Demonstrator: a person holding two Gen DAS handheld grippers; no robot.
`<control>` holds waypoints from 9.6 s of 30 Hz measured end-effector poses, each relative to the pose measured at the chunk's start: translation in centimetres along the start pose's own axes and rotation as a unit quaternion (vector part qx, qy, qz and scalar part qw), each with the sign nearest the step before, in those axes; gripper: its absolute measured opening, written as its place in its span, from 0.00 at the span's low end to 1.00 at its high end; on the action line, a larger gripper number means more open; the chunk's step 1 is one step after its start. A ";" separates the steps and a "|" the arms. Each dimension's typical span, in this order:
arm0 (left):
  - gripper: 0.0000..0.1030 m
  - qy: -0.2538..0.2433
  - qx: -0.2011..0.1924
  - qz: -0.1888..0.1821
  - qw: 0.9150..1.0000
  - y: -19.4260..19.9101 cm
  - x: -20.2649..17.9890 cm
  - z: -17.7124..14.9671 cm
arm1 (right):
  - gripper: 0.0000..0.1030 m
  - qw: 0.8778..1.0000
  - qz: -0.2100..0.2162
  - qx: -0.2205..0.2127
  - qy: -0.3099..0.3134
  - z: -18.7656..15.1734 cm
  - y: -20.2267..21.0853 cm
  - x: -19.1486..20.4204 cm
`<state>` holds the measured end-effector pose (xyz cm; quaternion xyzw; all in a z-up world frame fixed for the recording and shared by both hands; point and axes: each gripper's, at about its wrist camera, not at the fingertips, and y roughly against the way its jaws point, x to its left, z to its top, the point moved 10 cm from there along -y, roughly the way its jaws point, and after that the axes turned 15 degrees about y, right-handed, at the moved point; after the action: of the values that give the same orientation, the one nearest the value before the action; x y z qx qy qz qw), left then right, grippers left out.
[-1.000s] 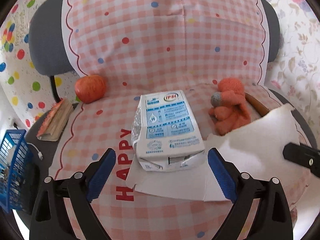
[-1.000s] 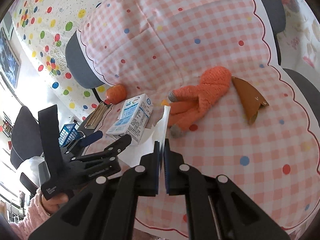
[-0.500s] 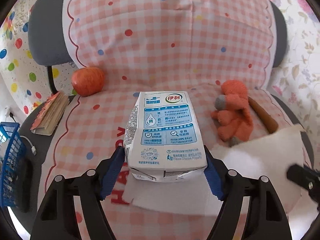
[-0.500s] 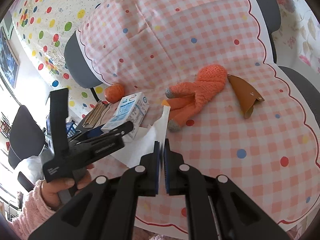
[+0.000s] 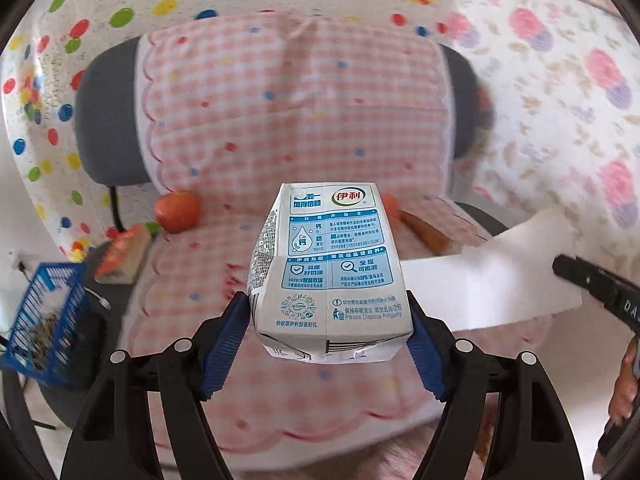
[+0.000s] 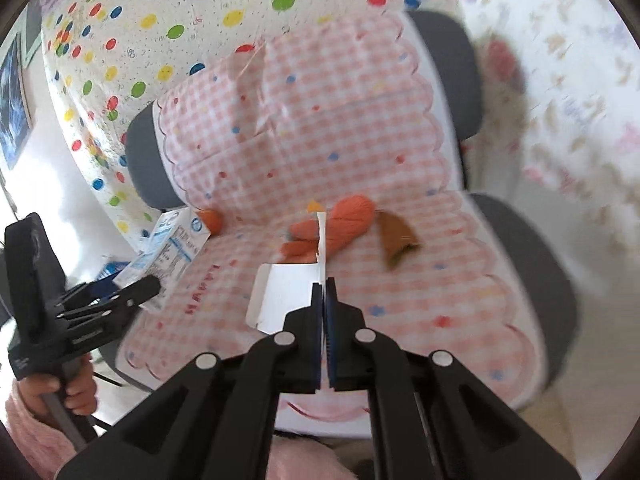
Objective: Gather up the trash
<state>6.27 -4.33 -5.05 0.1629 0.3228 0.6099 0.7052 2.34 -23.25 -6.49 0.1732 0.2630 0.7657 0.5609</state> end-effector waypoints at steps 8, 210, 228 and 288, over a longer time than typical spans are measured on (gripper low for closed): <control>0.72 -0.065 0.012 -0.077 0.995 1.3 -8.9 -7.1 | 0.02 0.996 -0.082 0.009 -0.028 -5.8 8.1 -4.0; 0.83 -0.120 0.058 -0.118 0.984 1.0 -15.5 -12.9 | 0.69 0.959 -0.244 0.066 -0.130 -17.8 17.5 -11.7; 0.90 -0.034 0.003 0.042 0.999 7.1 -0.8 -4.4 | 0.94 0.989 -0.149 0.018 -0.009 -5.0 12.7 -3.6; 0.93 0.043 0.022 0.170 0.984 10.3 7.0 -3.8 | 0.94 0.994 -0.083 0.053 0.052 -1.4 7.1 1.9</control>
<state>-3.67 3.90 -3.17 0.2043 0.3333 0.7204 0.5729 -4.45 -23.43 -3.47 0.1395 0.3454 0.7097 0.5980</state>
